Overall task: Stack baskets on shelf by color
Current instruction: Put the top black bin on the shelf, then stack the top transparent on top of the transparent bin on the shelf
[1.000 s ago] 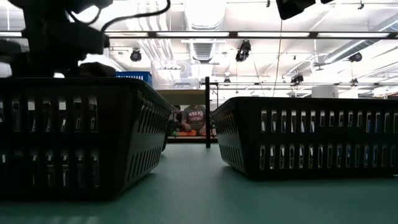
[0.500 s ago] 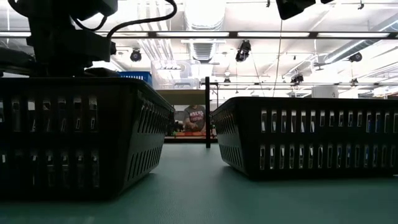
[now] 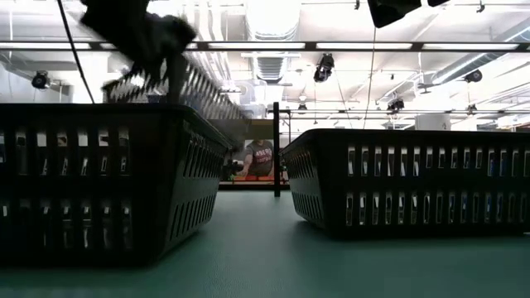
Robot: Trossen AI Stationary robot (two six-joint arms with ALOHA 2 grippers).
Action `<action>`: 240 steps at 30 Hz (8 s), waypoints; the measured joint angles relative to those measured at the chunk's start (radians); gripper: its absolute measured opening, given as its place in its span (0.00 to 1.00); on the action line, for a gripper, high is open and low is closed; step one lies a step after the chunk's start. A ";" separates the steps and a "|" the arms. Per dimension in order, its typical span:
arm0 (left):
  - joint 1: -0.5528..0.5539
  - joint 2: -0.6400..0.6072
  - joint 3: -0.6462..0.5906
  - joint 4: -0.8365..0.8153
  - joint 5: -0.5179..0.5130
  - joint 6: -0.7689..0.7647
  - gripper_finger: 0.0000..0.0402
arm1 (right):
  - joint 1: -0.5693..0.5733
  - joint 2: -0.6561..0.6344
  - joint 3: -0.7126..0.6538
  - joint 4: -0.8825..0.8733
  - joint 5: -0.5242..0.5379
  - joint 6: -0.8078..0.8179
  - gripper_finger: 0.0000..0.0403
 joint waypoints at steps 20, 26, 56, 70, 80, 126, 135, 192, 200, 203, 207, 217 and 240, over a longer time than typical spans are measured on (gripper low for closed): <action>-0.001 -0.001 0.651 -0.365 -0.289 0.061 0.00 | 0.000 0.000 0.000 -0.006 0.000 0.000 0.02; 0.036 -0.003 0.753 -0.664 -0.575 0.037 0.00 | 0.000 0.000 0.000 -0.006 0.000 0.000 0.02; 0.802 -0.125 0.698 -0.865 -0.244 0.354 0.00 | 0.000 0.000 0.000 -0.008 -0.003 0.015 0.02; 0.901 -0.219 0.392 -0.774 -0.224 0.432 0.00 | 0.000 0.000 0.000 -0.009 -0.003 0.025 0.02; 0.966 -0.216 0.258 -0.680 -0.226 0.498 0.00 | 0.000 0.000 0.000 -0.009 -0.003 0.023 0.02; 0.885 -0.219 0.251 -0.470 -0.081 0.326 0.17 | 0.000 0.000 0.000 -0.008 -0.003 0.013 0.02; 0.610 -0.266 0.242 -0.323 -0.085 0.138 0.17 | 0.000 0.000 0.000 -0.006 -0.002 0.002 0.02; -0.085 -0.325 -0.255 0.619 -0.839 0.493 0.17 | -0.200 0.106 0.032 -0.127 0.530 0.803 0.17; -0.086 -0.428 -0.306 0.620 -0.841 0.446 0.17 | -0.368 0.110 0.135 -0.356 0.426 0.856 0.37; -0.086 -0.470 -0.329 0.618 -0.841 0.421 0.17 | -0.447 0.115 0.160 -0.396 0.356 0.848 0.41; -0.086 -0.512 -0.349 0.620 -0.841 0.398 0.17 | -0.541 0.125 0.174 -0.459 0.315 0.848 0.42; -0.086 -0.570 -0.381 0.620 -0.840 0.399 0.17 | -0.694 0.273 0.197 -0.452 0.195 0.836 0.42; -0.085 -0.564 -0.382 0.620 -0.838 0.423 0.17 | -0.771 0.518 0.261 -0.448 0.185 0.745 0.28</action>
